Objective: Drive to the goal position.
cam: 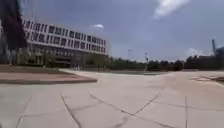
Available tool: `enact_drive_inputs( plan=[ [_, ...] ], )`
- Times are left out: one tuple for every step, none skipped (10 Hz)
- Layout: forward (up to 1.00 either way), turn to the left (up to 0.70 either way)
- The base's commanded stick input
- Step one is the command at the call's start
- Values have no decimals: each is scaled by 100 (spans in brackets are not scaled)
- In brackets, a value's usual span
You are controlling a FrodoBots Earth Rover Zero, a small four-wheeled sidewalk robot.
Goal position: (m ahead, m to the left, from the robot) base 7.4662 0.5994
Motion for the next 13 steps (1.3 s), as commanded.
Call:
enact_drive_inputs(
  plan=[
    [70, 0],
    [70, 0],
    [70, 0],
    [70, 0],
    [70, 0],
    [70, 0],
    [70, 0],
    [70, 0],
    [70, 0],
    [70, 0],
    [70, 0],
    [70, 0],
    [70, 0]
  ],
)
